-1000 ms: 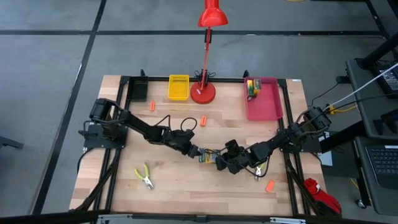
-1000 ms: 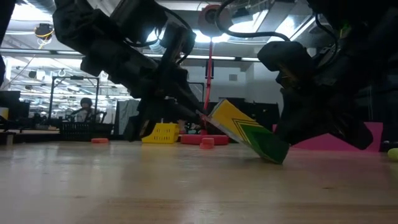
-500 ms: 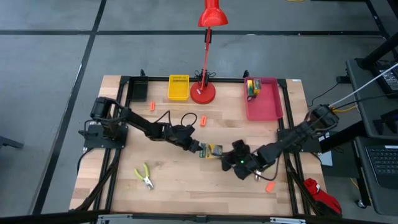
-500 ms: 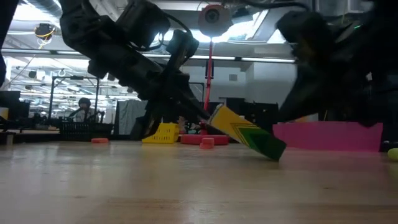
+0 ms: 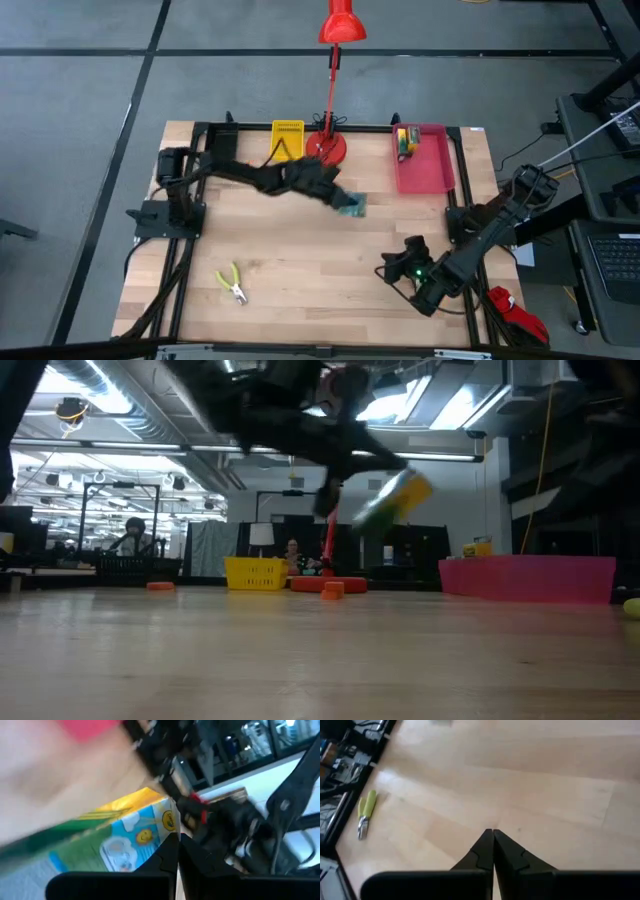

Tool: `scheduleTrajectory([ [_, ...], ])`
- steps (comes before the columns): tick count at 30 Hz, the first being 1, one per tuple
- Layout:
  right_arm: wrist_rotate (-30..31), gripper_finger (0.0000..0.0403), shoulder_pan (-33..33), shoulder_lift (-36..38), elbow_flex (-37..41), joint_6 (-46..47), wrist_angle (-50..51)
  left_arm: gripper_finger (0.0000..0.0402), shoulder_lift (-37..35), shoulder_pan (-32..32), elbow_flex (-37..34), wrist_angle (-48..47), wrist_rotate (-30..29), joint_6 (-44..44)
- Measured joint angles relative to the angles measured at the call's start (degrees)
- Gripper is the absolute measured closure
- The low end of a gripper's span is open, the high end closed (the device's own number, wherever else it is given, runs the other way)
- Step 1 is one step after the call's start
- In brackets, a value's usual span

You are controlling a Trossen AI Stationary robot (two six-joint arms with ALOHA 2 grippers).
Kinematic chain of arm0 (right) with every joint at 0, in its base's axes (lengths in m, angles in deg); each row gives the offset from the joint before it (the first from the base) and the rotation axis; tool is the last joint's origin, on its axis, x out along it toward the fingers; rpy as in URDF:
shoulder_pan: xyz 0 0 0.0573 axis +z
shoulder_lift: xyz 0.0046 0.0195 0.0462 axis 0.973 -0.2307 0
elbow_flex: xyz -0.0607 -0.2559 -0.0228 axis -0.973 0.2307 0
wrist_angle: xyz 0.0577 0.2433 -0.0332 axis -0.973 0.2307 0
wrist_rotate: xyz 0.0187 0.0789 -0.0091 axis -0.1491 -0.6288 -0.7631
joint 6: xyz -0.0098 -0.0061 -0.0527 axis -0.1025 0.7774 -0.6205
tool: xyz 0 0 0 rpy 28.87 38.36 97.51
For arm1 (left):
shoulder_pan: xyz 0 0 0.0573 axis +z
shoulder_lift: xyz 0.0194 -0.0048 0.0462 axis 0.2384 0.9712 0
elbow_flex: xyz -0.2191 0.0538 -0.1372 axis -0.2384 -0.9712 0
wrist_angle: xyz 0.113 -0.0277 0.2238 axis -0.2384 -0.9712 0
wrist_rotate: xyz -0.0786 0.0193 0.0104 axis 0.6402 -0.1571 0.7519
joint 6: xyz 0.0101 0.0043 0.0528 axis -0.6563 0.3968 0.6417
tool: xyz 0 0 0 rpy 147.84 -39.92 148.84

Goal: Pick & Place School Supplies
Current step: Put the yellow crayon box into the red bin

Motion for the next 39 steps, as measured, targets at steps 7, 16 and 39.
scheduleTrajectory([
  [7,0.07,0.0396,3.19,0.0,0.01,0.15,0.18,0.04,9.69,5.73,20.08,-8.86,5.98,4.82],
  [16,2.54,0.0396,5.52,0.0,-0.01,1.03,0.23,0.04,27.15,9.93,45.95,-10.63,10.95,1.39],
  [39,6.25,0.0396,7.95,0.02,-0.05,1.37,1.14,0.0331,45.5,12.36,69.94,-16.63,8.29,-2.41],
])
